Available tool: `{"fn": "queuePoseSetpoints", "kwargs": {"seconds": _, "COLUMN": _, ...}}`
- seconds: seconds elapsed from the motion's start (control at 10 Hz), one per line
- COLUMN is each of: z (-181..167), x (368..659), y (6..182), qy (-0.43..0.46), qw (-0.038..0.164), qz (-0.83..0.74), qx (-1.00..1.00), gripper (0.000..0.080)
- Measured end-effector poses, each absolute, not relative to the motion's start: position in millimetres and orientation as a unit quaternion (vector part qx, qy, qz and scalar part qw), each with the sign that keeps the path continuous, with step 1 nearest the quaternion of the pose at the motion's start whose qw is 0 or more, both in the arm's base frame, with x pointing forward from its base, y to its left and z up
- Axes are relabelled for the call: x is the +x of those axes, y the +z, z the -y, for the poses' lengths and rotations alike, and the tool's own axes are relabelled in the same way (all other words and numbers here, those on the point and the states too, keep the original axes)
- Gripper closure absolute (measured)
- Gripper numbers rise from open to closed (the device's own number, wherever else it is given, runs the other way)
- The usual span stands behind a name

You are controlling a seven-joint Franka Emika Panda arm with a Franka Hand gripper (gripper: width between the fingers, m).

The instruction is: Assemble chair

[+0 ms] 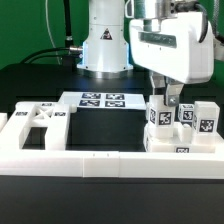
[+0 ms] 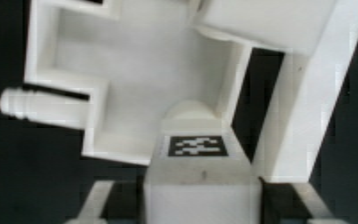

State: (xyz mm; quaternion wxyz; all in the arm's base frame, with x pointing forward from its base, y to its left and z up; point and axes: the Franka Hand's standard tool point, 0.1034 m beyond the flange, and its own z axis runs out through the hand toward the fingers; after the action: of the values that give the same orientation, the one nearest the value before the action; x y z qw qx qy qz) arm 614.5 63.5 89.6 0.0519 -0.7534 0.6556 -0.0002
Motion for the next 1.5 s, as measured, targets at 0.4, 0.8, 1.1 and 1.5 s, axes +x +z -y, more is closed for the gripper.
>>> {"fn": "queuePoseSetpoints", "kwargs": {"seconds": 0.4, "z": -65.1, "x": 614.7, "y": 89.1, "qy": 0.003, "qw": 0.055, "qz": -0.685, "qx": -0.727, "gripper": 0.0427}}
{"fn": "queuePoseSetpoints", "kwargs": {"seconds": 0.8, "z": -57.8, "x": 615.3, "y": 86.9, "qy": -0.012, "qw": 0.054, "qz": -0.581, "qx": -0.812, "gripper": 0.0159}}
{"fn": "queuePoseSetpoints", "kwargs": {"seconds": 1.1, "z": -57.8, "x": 615.3, "y": 86.8, "qy": -0.019, "qw": 0.051, "qz": -0.470, "qx": -0.881, "gripper": 0.0151}}
{"fn": "queuePoseSetpoints", "kwargs": {"seconds": 1.5, "z": -55.7, "x": 614.4, "y": 85.9, "qy": -0.031, "qw": 0.037, "qz": -0.256, "qx": -0.965, "gripper": 0.0151}}
